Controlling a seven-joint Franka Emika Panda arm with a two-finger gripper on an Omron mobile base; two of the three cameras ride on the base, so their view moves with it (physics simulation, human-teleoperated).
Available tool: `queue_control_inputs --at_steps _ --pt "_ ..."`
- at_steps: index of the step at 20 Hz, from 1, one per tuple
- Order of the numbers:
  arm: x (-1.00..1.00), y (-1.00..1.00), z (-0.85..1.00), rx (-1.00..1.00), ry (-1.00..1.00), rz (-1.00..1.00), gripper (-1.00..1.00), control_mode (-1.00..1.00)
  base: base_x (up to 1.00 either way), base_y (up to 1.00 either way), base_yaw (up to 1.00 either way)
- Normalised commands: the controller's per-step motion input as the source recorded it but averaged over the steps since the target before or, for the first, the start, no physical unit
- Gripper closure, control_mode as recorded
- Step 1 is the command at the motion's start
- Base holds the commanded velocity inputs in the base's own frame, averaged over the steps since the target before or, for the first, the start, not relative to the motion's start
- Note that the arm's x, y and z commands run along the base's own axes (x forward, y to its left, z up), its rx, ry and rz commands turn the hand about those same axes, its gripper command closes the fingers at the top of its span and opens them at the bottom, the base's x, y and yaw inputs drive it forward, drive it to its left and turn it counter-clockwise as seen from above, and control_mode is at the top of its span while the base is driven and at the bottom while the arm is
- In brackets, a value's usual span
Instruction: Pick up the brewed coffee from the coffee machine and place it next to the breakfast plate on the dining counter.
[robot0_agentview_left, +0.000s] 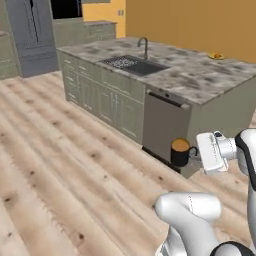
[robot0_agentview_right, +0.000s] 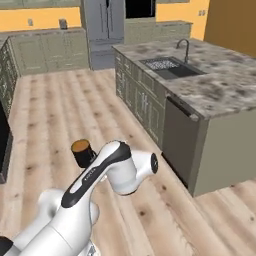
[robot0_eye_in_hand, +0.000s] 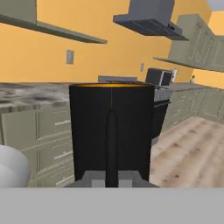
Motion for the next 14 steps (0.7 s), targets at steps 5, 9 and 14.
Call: queue_control_inputs --at_steps 5,9,14 --pt "0.0 0.0 0.0 0.0 0.0 0.0 1.0 1.0 0.49 -0.45 -0.6" --pt "0.0 0.0 0.0 0.0 0.0 0.0 1.0 1.0 0.67 -0.44 -0.53" --pt "0.0 0.0 0.0 0.0 0.0 0.0 1.0 1.0 0.82 -0.34 -0.5"
